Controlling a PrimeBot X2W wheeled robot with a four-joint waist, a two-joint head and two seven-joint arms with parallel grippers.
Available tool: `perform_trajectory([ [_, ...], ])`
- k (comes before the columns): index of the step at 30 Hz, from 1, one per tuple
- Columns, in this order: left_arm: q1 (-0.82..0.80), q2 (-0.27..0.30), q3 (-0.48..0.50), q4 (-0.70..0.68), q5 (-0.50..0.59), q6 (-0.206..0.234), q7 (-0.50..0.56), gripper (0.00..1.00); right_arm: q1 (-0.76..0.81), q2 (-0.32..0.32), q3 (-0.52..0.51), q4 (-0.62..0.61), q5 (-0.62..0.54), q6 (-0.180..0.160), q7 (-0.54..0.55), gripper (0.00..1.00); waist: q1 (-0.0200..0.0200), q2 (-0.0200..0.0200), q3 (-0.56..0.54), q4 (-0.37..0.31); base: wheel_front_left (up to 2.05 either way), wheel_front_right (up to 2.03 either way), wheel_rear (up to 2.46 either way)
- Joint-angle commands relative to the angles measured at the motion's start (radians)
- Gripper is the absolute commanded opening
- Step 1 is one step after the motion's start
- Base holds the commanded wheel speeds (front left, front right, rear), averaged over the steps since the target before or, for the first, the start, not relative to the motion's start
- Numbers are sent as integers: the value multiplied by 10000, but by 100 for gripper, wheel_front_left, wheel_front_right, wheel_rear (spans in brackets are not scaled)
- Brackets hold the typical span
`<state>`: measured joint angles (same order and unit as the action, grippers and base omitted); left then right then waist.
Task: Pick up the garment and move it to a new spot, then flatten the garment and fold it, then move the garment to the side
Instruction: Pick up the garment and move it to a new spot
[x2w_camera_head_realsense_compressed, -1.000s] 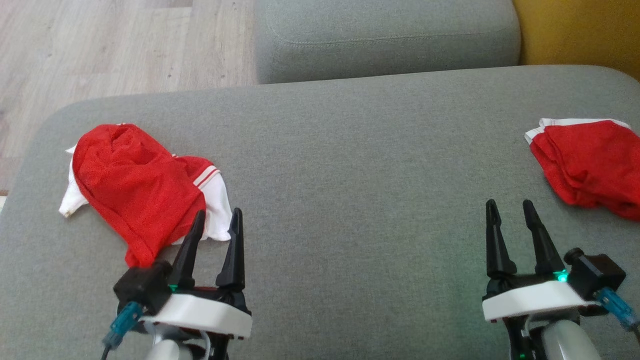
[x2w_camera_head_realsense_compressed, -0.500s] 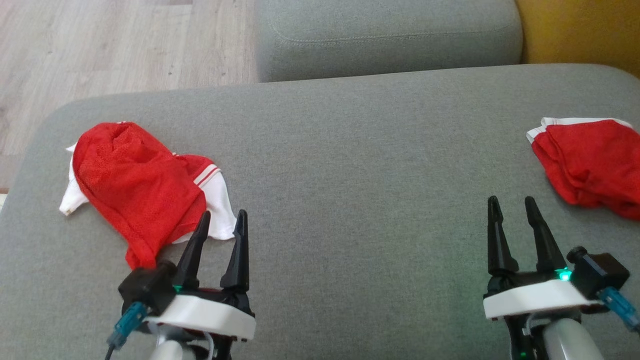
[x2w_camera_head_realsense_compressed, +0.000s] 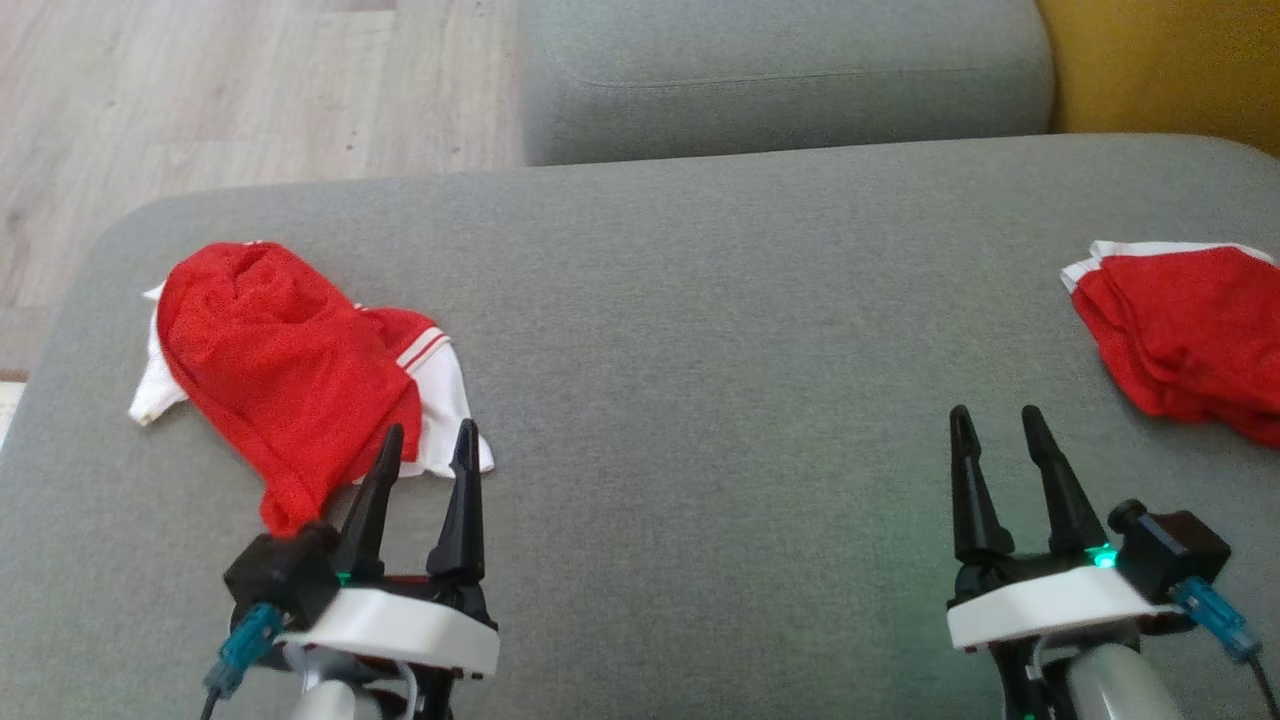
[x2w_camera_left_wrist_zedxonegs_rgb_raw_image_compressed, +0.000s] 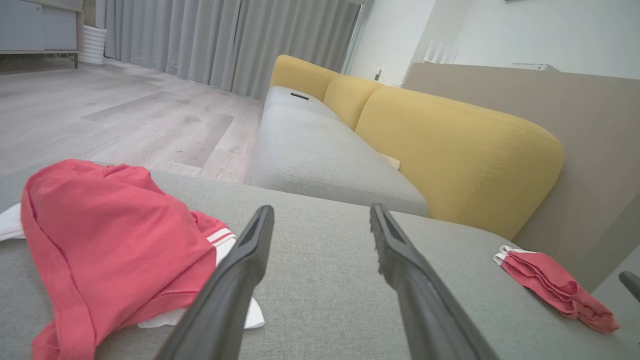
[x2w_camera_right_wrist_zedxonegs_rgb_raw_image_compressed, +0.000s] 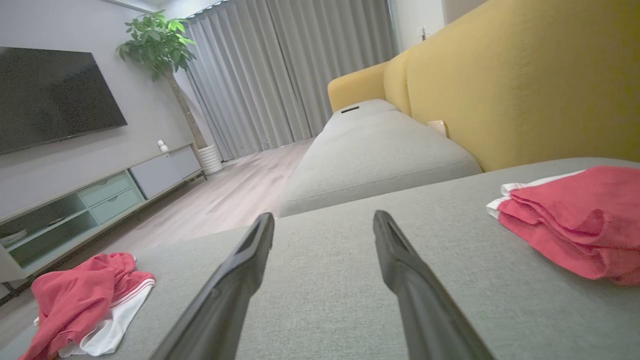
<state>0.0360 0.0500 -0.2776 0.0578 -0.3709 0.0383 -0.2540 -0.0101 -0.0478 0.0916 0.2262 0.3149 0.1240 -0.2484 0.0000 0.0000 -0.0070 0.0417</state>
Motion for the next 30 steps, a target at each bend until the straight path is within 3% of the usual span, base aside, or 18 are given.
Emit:
perform_trajectory([
  [1, -438, 3, 336, -286, 54, 41, -78, 100, -230, -24, 306, -275, 48, 67, -133, 100, 0, 0, -16, 77, 0, 0, 0],
  [19, -362, 3, 1143, -160, 318, -12, -78, 100, -276, -24, 1790, 11, 549, 67, -133, 100, 0, 0, -422, 2520, 0, 0, 0],
  [30, -418, 3, 1704, -66, 265, -156, -78, 100, -301, -24, 2049, 16, 603, 67, -133, 100, 0, 0, -179, 3080, 0, 0, 0],
])
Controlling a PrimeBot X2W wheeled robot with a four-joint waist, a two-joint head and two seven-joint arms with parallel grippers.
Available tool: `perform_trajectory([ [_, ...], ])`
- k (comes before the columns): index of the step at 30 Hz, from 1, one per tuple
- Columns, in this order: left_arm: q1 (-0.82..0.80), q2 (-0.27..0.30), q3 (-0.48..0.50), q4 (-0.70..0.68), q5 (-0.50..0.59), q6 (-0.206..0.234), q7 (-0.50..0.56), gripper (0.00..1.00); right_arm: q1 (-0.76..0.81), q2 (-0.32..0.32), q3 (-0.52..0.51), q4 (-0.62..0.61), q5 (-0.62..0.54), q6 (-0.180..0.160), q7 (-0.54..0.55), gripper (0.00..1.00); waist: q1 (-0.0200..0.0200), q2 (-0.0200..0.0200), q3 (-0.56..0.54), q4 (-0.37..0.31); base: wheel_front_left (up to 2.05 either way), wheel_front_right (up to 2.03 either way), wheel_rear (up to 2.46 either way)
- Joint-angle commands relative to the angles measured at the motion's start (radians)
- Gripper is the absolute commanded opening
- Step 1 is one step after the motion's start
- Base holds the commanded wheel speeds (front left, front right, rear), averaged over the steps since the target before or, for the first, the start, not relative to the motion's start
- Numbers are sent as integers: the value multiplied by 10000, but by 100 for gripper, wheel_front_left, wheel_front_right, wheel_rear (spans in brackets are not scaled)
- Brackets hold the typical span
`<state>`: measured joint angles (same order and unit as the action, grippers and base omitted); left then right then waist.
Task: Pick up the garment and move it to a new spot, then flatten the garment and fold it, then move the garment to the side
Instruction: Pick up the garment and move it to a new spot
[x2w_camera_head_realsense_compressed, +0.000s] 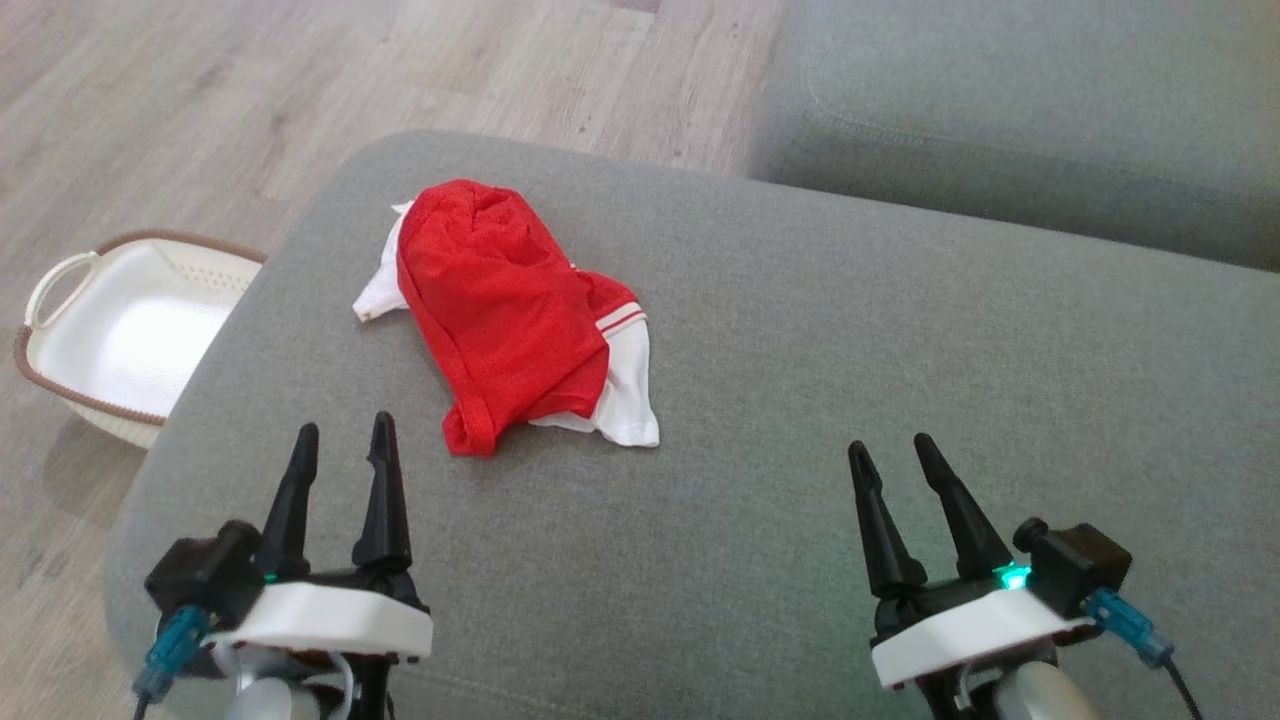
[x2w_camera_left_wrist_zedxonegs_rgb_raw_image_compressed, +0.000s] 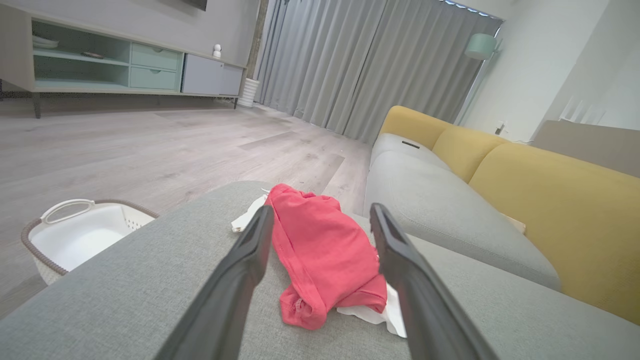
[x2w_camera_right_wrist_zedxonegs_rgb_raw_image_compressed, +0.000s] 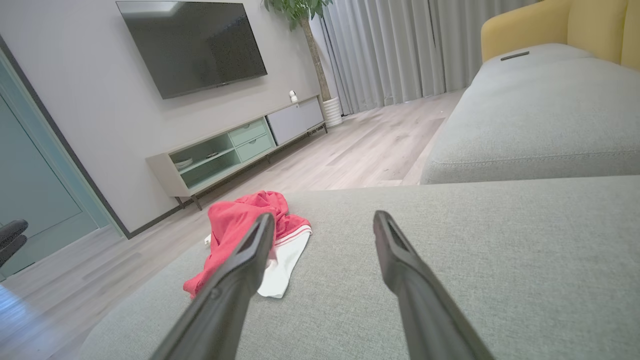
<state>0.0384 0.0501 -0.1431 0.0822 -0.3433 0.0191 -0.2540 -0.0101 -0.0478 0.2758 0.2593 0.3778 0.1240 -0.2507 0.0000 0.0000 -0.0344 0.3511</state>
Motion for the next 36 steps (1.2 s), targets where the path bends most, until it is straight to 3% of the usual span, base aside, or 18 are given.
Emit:
perform_trajectory([
  [1, -513, 1, 407, -331, -60, 40, -78, 100, -342, -24, 196, -314, -87, 67, -110, 100, 0, 0, 209, -35, 0, 0, 0],
  [12, -2142, 121, 1282, 726, 409, -595, -78, 100, -1061, -24, -493, -547, -803, 67, -61, 100, 0, 0, 1943, -613, 0, 0, 0],
  [18, -4106, 920, 1469, 2750, 191, -1152, 396, 100, -1510, -24, -1252, -907, -1341, 67, 180, 100, 0, 0, 3037, -1005, 0, 0, 0],
  [23, -5674, 1668, 1627, 4643, -105, -1261, 1476, 100, -1773, -24, -1884, -1287, -1608, 67, 342, 100, 0, 0, 3730, -1367, 0, 0, 0],
  [28, -6780, 2259, 1471, 6075, -298, -1402, 1878, 100, -1941, -24, -2222, -1591, -1797, 67, 489, 100, 0, 0, 4252, -1697, 0, 0, 0],
  [36, -7891, 2530, 1159, 8080, -655, -1473, 2342, 100, -1905, -24, -2245, -1773, -1847, 67, 538, 100, 0, 0, 4547, -1915, 0, 0, 0],
])
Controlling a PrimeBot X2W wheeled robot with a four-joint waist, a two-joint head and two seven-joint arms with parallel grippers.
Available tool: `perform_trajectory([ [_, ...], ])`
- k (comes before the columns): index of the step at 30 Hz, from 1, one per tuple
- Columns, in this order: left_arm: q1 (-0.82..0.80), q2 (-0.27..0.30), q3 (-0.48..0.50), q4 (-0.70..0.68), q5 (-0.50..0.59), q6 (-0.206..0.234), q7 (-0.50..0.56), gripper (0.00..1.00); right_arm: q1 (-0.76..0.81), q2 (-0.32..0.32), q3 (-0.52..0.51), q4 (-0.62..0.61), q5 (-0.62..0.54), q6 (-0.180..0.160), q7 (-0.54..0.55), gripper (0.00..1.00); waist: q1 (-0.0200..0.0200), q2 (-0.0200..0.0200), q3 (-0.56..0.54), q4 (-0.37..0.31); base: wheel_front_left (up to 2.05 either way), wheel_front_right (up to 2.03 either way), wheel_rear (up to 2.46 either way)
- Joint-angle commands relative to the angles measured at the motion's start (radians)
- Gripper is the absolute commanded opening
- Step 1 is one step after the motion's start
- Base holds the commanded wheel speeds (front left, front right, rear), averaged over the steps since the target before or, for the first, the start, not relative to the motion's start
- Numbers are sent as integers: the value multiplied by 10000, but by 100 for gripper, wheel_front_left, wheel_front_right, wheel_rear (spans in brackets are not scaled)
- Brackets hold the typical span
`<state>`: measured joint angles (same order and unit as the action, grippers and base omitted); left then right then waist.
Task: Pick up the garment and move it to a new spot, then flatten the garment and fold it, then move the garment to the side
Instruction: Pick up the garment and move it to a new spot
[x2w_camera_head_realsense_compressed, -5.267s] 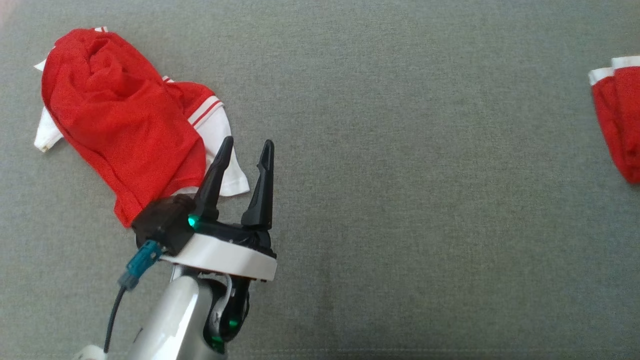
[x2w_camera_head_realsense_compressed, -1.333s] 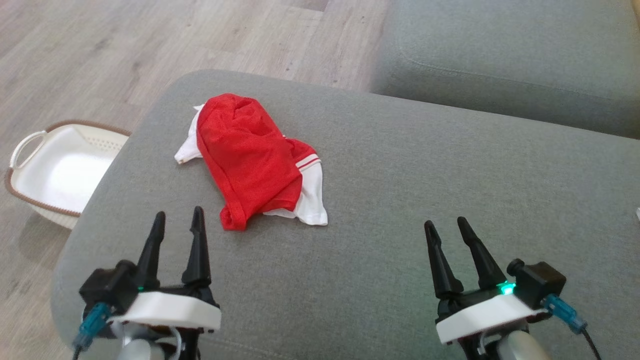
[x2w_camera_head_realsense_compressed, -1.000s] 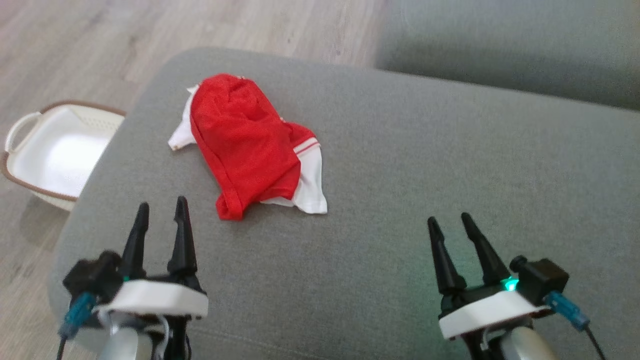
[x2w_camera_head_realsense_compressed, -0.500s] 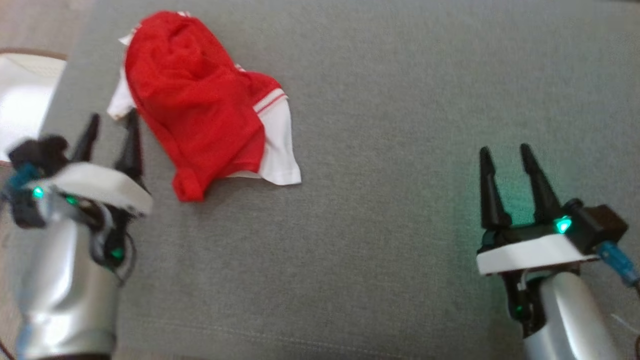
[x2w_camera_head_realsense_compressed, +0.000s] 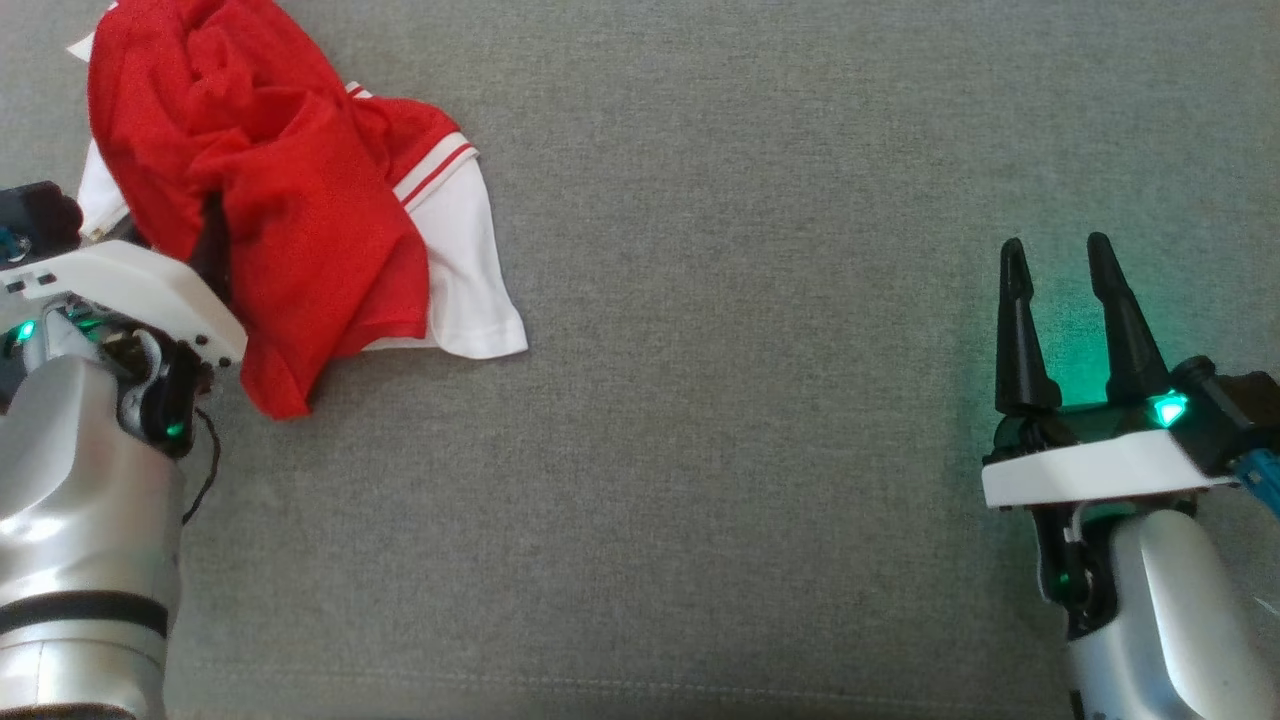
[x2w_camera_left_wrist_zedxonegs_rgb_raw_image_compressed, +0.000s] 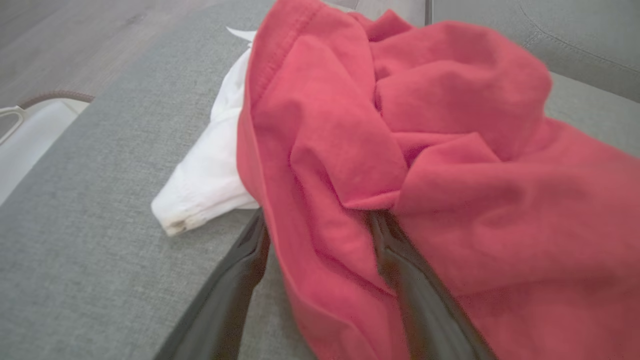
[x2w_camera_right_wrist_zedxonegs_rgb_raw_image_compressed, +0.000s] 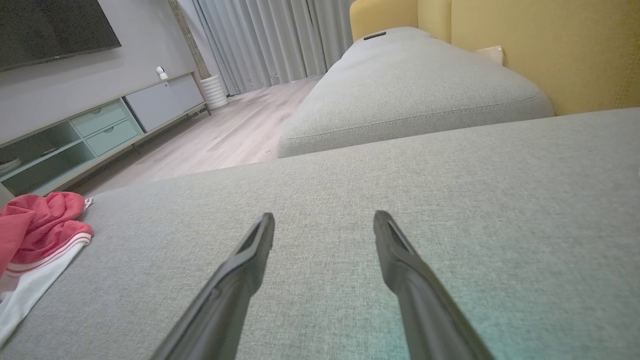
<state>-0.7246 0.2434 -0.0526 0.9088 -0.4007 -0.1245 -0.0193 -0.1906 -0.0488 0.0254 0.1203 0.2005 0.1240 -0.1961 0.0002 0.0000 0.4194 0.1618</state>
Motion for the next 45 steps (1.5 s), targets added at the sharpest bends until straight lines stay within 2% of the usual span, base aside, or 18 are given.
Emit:
perform_trajectory([
  [1, -341, 587, 231, -22, -163, -42, -7, 100, -100, -14, 269, -381, -64, 67, -10, 100, -2, 0, 5, -31, 0, 0, 0],
  [3, -480, 607, 178, 206, -292, -50, -169, 28, -110, -14, 284, -372, -33, 67, -9, 100, -2, 0, -15, -43, 0, 0, 0],
  [4, -530, 612, 117, 272, -348, -53, -286, 0, -117, -14, 296, -355, -20, 67, -12, 100, -2, 0, -50, -47, 0, 0, 0],
  [9, -594, 682, -330, 140, -698, -58, -1115, 0, -95, -14, 353, -202, 68, 67, -64, 100, -2, 0, -356, -37, 0, 0, 0],
  [14, -510, 909, -768, -593, -1113, -59, -2008, 0, -49, -14, 554, 30, 254, 67, -182, 100, -2, 0, -857, -93, 0, 0, 0],
  [20, -146, 1181, -946, -2462, -1238, -60, -2399, 0, 66, -14, 786, 354, 557, 67, -373, 100, -2, 0, -1576, -251, 0, 0, 0],
  [21, -146, 1181, -946, -2462, -1238, -60, -2399, 0, 66, -14, 786, 354, 557, 67, -373, 100, -2, 0, -1576, -251, 0, 0, 0],
  [28, 560, 1091, -514, -4974, -1048, 32, -2421, 0, 199, -14, 956, 645, 871, 67, -527, 100, -2, 0, -2132, -526, 0, 0, 0],
  [36, 863, 571, -1118, -7231, -908, 244, -1947, 0, 192, -14, 1036, 856, 1152, 67, -630, 100, -2, 0, -2614, -1183, 0, 0, 0],
  [45, 286, -854, -2341, -8672, -887, 613, -1246, 0, -46, -14, 1273, 818, 1489, 67, -653, 100, -2, 0, -2607, -2620, 0, 0, 0],
])
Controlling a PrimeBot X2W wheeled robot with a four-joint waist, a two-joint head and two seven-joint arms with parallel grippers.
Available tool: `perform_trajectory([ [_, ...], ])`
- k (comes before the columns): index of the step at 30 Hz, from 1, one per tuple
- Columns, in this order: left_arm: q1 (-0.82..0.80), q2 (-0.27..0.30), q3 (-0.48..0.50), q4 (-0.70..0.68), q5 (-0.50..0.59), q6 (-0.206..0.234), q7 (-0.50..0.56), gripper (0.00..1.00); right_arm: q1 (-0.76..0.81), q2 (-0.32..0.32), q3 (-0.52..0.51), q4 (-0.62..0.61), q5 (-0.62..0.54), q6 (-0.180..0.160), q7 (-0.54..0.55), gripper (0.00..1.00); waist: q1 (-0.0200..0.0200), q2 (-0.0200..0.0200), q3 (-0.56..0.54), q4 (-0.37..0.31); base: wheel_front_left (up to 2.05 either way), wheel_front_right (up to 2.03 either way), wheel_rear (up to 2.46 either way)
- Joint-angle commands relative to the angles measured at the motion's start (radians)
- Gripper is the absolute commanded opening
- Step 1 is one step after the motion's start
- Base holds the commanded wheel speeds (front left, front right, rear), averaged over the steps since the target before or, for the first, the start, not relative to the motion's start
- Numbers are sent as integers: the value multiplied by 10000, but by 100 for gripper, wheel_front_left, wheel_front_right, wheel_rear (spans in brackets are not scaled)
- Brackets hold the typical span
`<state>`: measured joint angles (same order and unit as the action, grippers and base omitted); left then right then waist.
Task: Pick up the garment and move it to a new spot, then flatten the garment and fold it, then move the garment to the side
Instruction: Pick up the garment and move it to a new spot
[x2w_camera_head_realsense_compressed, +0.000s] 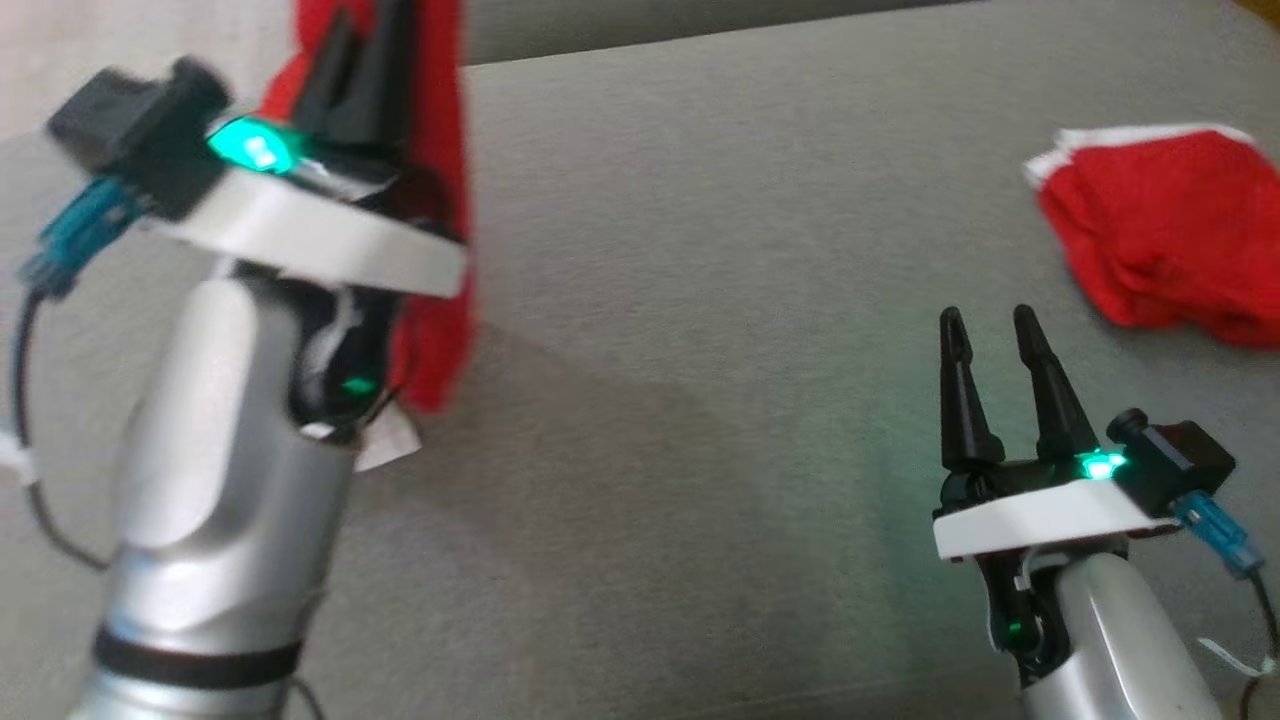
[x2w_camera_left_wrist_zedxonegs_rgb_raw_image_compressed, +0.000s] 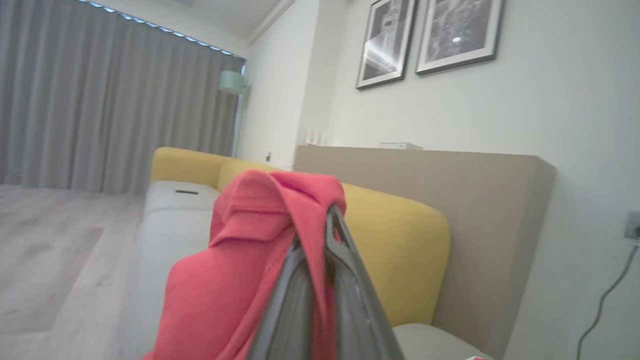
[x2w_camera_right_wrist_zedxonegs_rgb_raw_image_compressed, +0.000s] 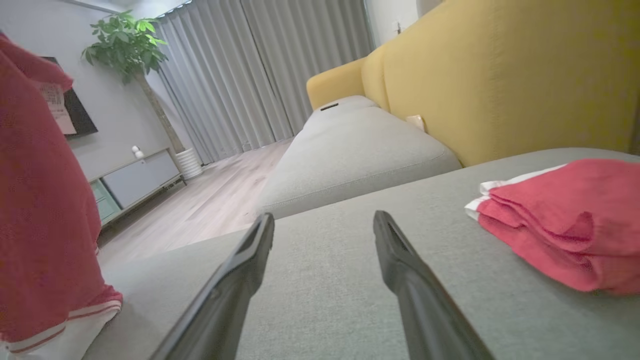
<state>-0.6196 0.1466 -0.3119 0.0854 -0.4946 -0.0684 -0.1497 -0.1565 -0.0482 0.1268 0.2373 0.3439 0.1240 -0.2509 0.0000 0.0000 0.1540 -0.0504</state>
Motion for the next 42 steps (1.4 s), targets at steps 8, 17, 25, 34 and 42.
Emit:
perform_trajectory([
  [8, -1482, -871, -1166, 823, 20, 332, -354, 0, -423, -20, 450, -391, 246, 67, -107, 100, 0, 0, 133, -1683, 0, 0, 0],
  [17, -1758, -960, -2957, 1921, -977, 1057, -1028, 100, -309, -20, 433, -440, 292, 67, -108, 100, 0, 0, 20, -1804, 0, 0, 0],
  [25, -1392, -545, -2292, 2260, -574, 1249, -1114, 100, -137, -20, 223, -467, 107, 67, -108, 100, 0, 0, -294, -980, 0, 0, 0],
  [34, 661, 504, -431, 1206, 13, 1278, -1119, 100, 80, -20, -272, -579, -306, 67, -108, 100, 0, 0, -628, 216, 0, 0, 0],
  [42, 2938, 537, 720, 400, 370, 1125, -1120, 100, 374, -20, -613, -605, -526, 67, -108, 100, 0, 0, -896, 969, 0, 0, 0],
])
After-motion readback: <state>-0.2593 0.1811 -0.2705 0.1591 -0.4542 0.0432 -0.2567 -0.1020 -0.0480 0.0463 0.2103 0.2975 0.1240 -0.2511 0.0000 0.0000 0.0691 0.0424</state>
